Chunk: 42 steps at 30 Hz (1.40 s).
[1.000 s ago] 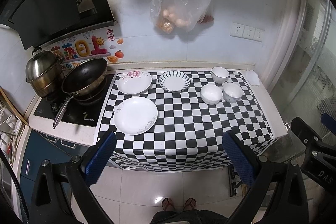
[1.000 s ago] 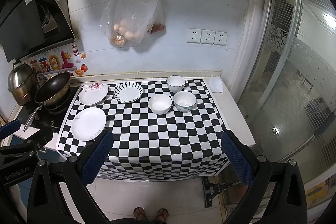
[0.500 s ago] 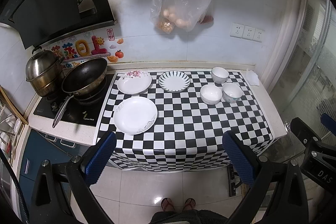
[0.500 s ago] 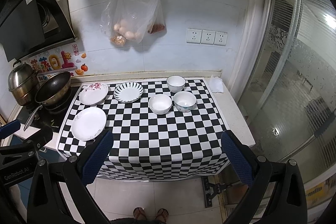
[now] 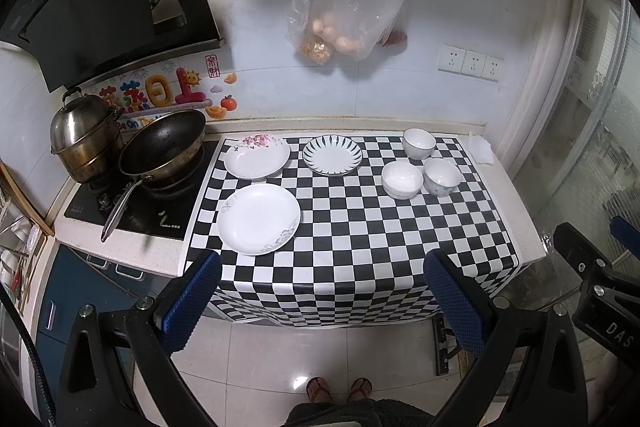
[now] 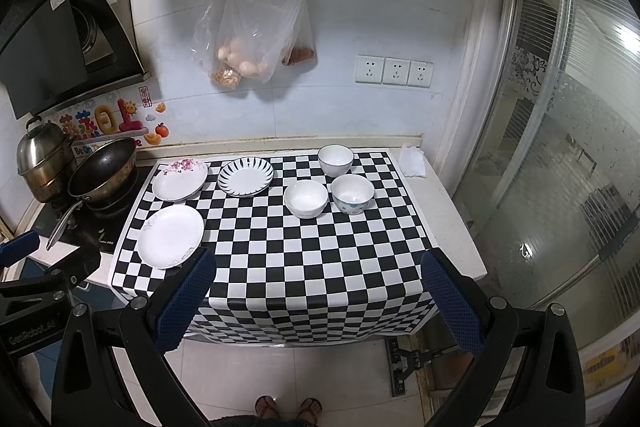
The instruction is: Organize plates and bowls
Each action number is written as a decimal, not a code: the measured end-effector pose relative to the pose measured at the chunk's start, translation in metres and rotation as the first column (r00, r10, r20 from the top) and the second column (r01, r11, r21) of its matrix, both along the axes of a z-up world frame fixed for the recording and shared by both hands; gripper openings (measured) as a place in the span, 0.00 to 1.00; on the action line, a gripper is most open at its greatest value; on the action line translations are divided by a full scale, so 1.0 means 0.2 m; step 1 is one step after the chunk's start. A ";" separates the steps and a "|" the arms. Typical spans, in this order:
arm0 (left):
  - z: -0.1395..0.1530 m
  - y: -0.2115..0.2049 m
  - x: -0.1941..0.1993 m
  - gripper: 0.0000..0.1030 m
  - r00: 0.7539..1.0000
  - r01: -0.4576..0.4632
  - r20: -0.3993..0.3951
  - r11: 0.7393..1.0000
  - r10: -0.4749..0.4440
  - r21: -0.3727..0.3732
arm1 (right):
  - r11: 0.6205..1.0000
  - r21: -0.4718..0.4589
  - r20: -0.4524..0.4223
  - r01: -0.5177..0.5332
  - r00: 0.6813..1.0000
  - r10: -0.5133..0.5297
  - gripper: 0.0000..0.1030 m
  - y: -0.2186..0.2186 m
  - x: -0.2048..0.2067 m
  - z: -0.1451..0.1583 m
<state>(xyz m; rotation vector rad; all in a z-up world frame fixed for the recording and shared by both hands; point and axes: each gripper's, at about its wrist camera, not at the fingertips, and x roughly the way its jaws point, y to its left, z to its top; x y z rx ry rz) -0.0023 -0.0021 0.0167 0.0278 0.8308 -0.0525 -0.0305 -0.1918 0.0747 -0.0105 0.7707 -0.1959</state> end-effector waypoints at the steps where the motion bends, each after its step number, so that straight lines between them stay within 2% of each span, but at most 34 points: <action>1: 0.00 0.00 0.00 1.00 1.000 0.000 0.000 1.000 0.000 0.000 | 1.000 0.000 0.000 0.000 1.000 0.000 1.00 0.00 0.00 0.00; 22: 0.02 0.03 -0.01 1.00 1.000 0.000 0.004 1.000 0.000 -0.002 | 1.000 -0.001 0.006 -0.003 1.000 0.003 1.00 0.01 0.00 0.02; 31: -0.01 0.07 0.01 1.00 1.000 0.004 -0.005 1.000 -0.004 -0.014 | 0.999 0.042 0.016 -0.009 1.000 0.009 1.00 0.02 0.04 0.00; 34: -0.09 0.17 0.10 1.00 0.999 -0.022 -0.035 0.999 0.021 -0.032 | 0.993 0.101 0.002 -0.058 0.998 0.058 1.00 0.04 0.13 -0.09; 37: -0.24 0.32 0.26 1.00 0.992 -0.083 -0.098 0.996 0.081 -0.021 | 0.976 0.188 -0.074 -0.113 0.989 0.129 1.00 0.09 0.30 -0.26; 42: -0.57 0.62 0.54 1.00 0.955 -0.181 -0.249 0.982 0.163 -0.051 | 0.948 0.284 -0.236 -0.144 0.948 0.214 1.00 0.20 0.66 -0.67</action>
